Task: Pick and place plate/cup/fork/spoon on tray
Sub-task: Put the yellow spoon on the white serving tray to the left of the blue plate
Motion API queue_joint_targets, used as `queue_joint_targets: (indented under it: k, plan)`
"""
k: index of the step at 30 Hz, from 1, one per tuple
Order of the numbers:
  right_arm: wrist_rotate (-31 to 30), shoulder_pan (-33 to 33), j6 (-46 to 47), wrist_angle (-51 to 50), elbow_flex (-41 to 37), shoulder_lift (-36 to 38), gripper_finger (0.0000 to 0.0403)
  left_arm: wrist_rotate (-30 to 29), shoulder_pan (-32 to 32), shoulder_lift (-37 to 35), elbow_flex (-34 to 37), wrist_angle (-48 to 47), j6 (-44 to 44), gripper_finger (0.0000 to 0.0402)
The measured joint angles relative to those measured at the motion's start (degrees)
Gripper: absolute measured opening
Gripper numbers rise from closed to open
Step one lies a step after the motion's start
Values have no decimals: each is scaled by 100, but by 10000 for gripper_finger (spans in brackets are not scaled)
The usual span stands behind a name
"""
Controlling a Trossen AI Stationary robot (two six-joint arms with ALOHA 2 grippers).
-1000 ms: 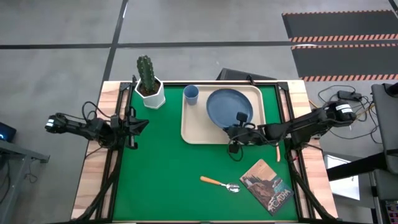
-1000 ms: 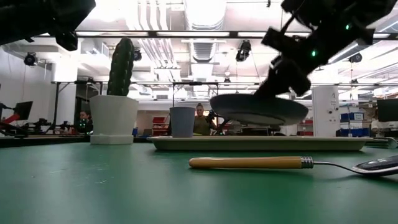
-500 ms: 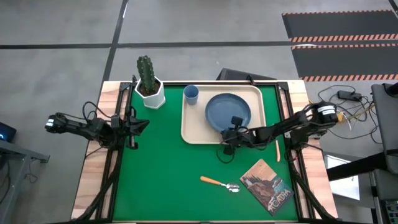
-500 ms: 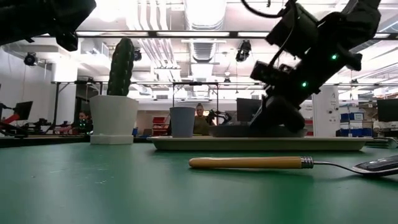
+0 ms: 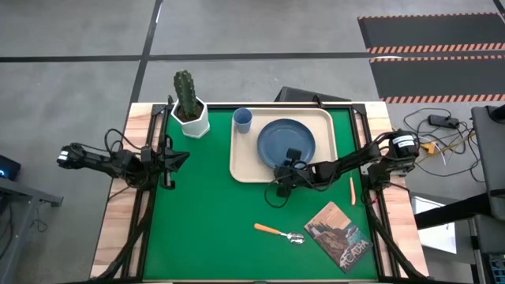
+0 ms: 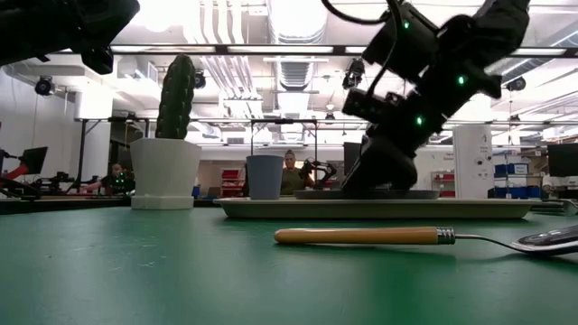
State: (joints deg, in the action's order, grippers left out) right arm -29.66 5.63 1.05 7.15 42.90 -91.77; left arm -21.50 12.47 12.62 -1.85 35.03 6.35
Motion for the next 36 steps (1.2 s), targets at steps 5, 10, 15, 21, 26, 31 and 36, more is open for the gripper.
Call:
queue_joint_targets:
  k: [5,10,15,21,26,31,36]
  plan:
    - [176,147,669,-975,446,410,129,0,0,-2,0,2,1,0]
    - [1152,305,1265,-2024,1135,719,139,0,0,-2,0,2,0,0]
    - [2132,653,1414,-2708,1617,827,133,3,0,0,0,4,-2,0]
    - [1414,1519,1005,-2207,1281,1054,116,153,2,13,0,109,-480,0]
    - [1183,1773,458,-1014,510,1478,98,438,2,239,-39,552,-607,0]
    - [1197,1757,-226,245,-451,2256,79,1470,2,901,-160,1470,-612,0]
    - [1205,1724,-679,1129,-1249,3104,64,1776,9,1928,-312,2559,-615,0]
